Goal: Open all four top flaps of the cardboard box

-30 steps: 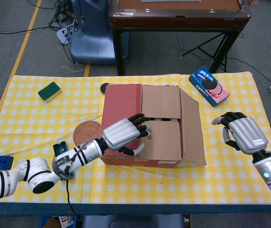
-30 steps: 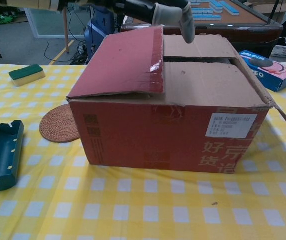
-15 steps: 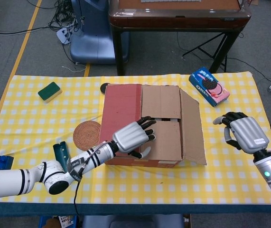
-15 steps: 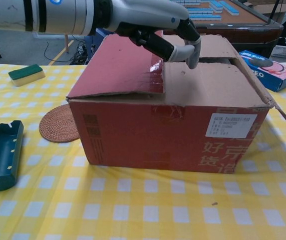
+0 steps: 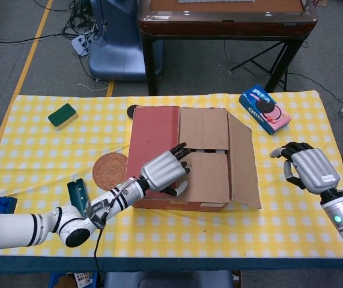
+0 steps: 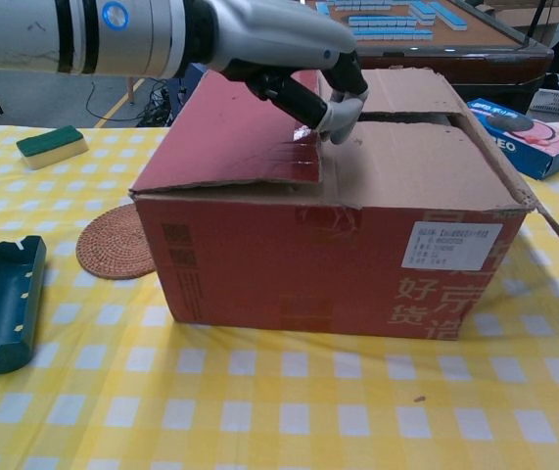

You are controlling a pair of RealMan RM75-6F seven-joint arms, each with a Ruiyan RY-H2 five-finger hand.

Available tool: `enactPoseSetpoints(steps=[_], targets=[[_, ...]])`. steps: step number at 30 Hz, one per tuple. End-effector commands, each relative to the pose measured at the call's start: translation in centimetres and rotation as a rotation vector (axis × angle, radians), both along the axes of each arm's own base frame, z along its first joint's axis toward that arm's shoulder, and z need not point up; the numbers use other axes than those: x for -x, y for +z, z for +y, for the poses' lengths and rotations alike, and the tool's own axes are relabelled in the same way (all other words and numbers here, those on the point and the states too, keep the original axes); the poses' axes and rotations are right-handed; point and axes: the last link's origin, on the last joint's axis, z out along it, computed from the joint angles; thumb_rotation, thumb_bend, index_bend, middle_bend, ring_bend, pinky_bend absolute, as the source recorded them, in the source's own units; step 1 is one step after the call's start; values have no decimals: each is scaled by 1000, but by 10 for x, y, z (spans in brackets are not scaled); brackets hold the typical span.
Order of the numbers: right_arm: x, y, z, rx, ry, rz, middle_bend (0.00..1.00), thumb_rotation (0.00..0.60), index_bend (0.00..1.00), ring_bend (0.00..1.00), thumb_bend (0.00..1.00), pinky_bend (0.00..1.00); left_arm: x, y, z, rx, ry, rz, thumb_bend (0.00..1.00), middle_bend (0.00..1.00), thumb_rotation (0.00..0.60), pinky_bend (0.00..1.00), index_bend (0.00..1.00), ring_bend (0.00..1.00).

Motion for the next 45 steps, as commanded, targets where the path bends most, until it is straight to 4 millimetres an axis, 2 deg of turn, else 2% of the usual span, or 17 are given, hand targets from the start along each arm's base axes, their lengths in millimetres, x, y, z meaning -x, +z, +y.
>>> enactPoseSetpoints(steps=[1, 11, 18, 45], targets=[[0, 0, 0, 1, -1, -1, 380, 600, 357, 261, 769, 288, 0, 0, -1, -7, -5, 9, 587, 451, 120, 0, 560, 117], [2, 2, 3, 9, -5, -1, 381, 600, 357, 261, 769, 288, -3, 4, -9, -59, -56, 34, 587, 485, 120, 0, 590, 145], [1, 2, 2, 11, -2, -4, 381, 600, 357, 262, 769, 288, -7, 24, -14, -111, -80, 42, 587, 487, 121, 0, 591, 147], [-6, 1, -1, 17, 14, -17, 380, 600, 356, 261, 769, 288, 4, 98, -13, -266, -7, 118, 587, 487, 122, 0, 591, 149]])
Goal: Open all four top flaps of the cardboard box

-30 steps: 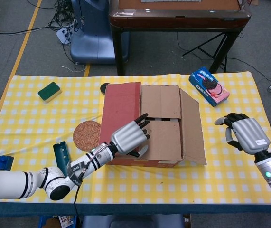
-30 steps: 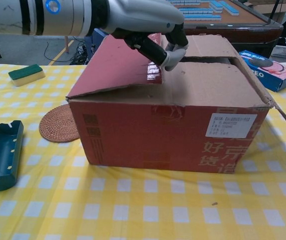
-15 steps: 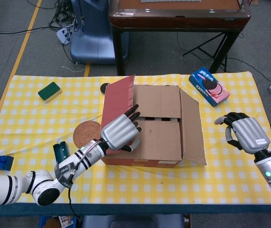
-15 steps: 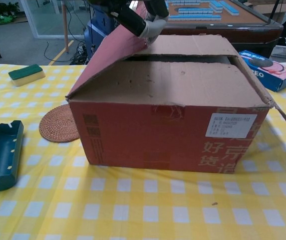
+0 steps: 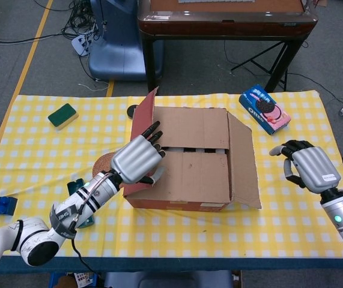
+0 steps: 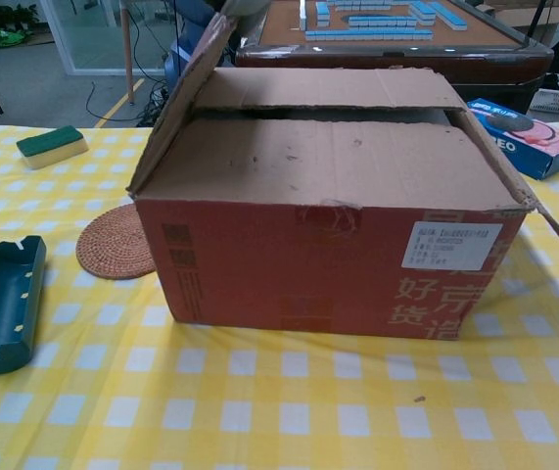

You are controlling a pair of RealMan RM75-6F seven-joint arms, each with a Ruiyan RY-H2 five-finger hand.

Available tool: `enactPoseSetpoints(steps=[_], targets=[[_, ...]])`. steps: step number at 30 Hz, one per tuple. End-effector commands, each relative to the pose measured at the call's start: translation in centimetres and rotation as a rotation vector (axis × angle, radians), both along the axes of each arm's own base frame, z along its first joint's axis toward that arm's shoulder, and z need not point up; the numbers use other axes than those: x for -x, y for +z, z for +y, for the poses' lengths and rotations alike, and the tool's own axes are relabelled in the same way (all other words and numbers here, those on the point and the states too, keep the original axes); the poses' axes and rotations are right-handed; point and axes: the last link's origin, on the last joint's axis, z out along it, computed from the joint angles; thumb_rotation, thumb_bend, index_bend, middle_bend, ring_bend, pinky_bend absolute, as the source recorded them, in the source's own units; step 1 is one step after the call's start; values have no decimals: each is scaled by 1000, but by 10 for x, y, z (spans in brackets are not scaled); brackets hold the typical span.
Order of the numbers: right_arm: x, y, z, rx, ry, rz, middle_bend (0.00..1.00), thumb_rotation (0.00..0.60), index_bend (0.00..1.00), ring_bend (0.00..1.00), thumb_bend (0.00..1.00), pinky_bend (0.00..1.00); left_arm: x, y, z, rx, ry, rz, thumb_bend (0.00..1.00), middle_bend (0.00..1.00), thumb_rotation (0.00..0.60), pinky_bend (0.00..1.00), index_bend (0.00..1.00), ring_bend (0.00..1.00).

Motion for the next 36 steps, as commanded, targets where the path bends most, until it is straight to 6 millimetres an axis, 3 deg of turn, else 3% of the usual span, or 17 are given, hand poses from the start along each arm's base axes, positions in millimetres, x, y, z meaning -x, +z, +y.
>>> enactPoseSetpoints(steps=[1, 16, 36], targets=[[-1, -1, -1, -3, 1, -1, 380, 600, 356, 261, 769, 288, 2, 6, 1, -7, 8, -2, 587, 487, 121, 0, 591, 149], [-5, -3, -5, -3, 16, -2, 380, 600, 355, 261, 769, 288, 17, 28, 10, -78, 39, 14, 587, 487, 121, 0, 591, 149], [-10, -3, -6, 2, 22, 4, 380, 600, 355, 261, 769, 288, 52, 47, 31, -191, 173, 103, 587, 487, 120, 0, 584, 150]])
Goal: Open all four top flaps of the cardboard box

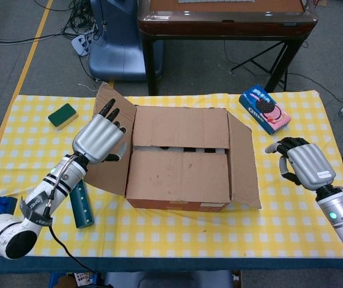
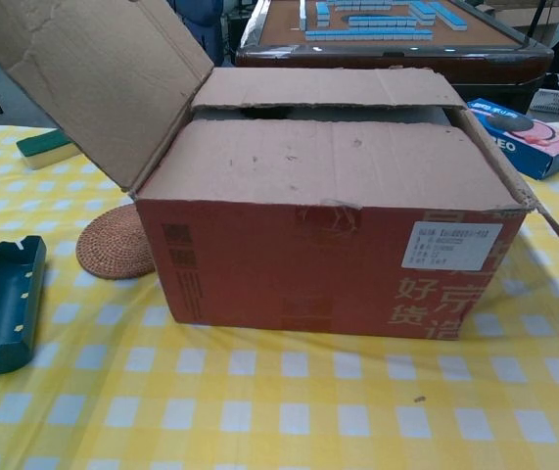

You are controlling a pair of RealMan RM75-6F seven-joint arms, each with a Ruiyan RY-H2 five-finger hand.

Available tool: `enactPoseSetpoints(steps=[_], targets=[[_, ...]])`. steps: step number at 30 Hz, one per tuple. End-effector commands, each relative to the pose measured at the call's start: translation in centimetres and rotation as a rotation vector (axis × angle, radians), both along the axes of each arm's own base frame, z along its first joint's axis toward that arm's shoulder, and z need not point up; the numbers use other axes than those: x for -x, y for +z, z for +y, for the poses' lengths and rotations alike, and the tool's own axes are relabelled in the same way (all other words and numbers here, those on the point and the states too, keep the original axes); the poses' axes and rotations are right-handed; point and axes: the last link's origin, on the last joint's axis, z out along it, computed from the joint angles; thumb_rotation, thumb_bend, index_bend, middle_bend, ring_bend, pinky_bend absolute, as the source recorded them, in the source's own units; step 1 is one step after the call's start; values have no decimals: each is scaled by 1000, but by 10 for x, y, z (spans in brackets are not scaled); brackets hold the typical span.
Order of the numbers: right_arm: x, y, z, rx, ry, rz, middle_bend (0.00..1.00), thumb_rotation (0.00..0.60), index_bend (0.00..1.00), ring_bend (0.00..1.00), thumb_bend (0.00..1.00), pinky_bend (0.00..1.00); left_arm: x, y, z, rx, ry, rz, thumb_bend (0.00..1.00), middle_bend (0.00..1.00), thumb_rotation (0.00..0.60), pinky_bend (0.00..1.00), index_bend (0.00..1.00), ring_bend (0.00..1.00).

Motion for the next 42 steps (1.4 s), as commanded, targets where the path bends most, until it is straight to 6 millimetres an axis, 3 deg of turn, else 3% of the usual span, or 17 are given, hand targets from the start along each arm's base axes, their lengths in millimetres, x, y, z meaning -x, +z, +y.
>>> enactPoseSetpoints(steps=[1, 8, 16, 20, 22, 29, 34, 42], targets=[[0, -1, 0, -2, 0, 1, 380, 600, 355, 261, 769, 288, 4, 2, 1, -10, 18, 3, 587, 487, 120, 0, 583, 150], [1, -3, 1, -13, -8, 10, 380, 600, 355, 261, 767, 287, 27, 1, 6, -26, 110, -82, 587, 487, 121, 0, 575, 151], [-4, -8, -4, -28, 17, 46, 376, 600, 320, 261, 701, 288, 80, 7, 12, -72, 276, -301, 567, 487, 120, 0, 524, 154], [-8, -12, -9, -28, 25, 39, 360, 600, 299, 263, 667, 288, 106, 14, 9, -112, 321, -357, 393, 484, 120, 0, 485, 166], [-10, -16, -12, -30, 33, 43, 354, 600, 284, 263, 667, 288, 119, 17, 4, -138, 338, -367, 350, 479, 120, 0, 468, 169], [-18, -29, -21, -45, 51, 39, 332, 600, 262, 263, 655, 287, 160, 21, -20, -195, 429, -409, 345, 425, 120, 0, 417, 173], [-25, -37, -30, -50, 66, 45, 312, 600, 245, 256, 508, 288, 190, 20, -40, -224, 494, -452, 345, 384, 162, 0, 389, 173], [-38, -53, -46, -58, 80, 46, 255, 600, 205, 217, 435, 288, 228, 21, -73, -281, 527, -492, 345, 360, 220, 0, 374, 173]])
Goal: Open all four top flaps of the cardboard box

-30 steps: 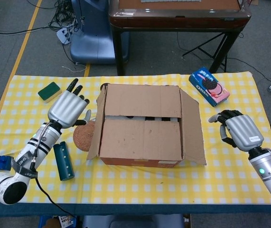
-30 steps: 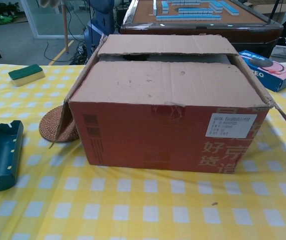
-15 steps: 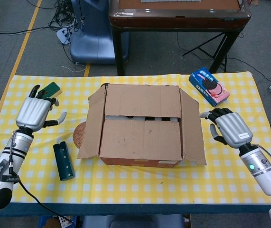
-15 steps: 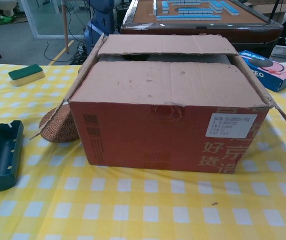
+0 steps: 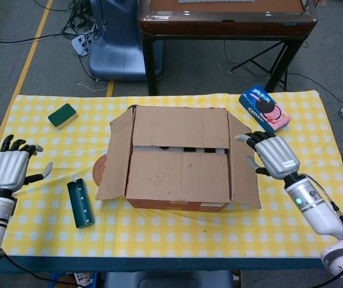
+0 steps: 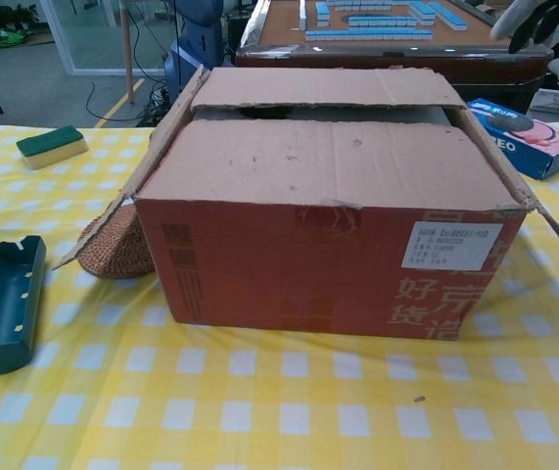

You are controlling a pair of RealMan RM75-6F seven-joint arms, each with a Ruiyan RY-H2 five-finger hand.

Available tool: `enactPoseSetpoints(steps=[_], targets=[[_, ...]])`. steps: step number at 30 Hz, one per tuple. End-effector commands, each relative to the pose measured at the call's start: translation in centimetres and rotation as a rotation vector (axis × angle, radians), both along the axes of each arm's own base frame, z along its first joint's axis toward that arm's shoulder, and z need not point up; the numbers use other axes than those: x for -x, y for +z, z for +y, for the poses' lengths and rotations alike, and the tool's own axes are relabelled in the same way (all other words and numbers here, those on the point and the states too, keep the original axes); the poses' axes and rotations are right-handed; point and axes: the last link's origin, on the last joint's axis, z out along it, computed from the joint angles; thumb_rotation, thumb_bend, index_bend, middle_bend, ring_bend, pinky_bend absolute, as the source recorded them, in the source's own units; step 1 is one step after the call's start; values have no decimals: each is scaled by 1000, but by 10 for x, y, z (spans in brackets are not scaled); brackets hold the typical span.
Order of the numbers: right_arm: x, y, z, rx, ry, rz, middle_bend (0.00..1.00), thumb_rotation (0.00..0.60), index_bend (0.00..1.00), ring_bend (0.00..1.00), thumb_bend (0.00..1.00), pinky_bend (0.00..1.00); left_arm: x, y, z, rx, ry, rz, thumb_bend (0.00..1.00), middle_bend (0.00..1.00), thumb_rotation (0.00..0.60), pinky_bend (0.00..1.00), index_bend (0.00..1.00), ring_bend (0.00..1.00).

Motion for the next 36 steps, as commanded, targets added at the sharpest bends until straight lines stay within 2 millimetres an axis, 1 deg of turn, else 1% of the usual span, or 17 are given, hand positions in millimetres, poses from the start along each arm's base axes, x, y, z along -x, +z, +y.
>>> enactPoseSetpoints(steps=[1, 5, 9, 14, 17, 20, 24, 36], targets=[[-6, -5, -6, 3, 12, -3, 251, 600, 204, 213, 434, 288, 18, -1, -17, -21, 19, -15, 345, 359, 224, 0, 373, 173], [-13, -12, -14, 6, 21, -9, 219, 600, 172, 184, 429, 288, 33, -3, -34, -23, 38, -30, 345, 358, 225, 0, 375, 173], [-23, -20, -23, 7, 33, 6, 142, 600, 110, 139, 399, 287, 44, -4, -51, -30, 46, -48, 345, 358, 227, 0, 376, 173], [-35, -33, -33, -1, 41, 21, 62, 600, 51, 82, 352, 252, 49, -4, -64, -29, 46, -57, 345, 358, 227, 0, 378, 173], [-43, -42, -37, -15, 43, 21, 10, 600, 2, 31, 309, 206, 49, -2, -68, -35, 35, -64, 345, 358, 230, 0, 378, 172], [-47, -49, -38, -24, 49, 18, 0, 600, 0, 9, 283, 190, 48, -1, -72, -34, 31, -69, 345, 358, 230, 0, 378, 173], [-48, -56, -38, -36, 46, 31, 0, 600, 0, 0, 272, 175, 48, -1, -74, -30, 29, -70, 345, 358, 229, 0, 378, 173], [-54, -77, -56, -34, 26, 34, 0, 600, 0, 0, 271, 166, 50, -4, -77, -31, 19, -98, 346, 358, 231, 0, 378, 173]])
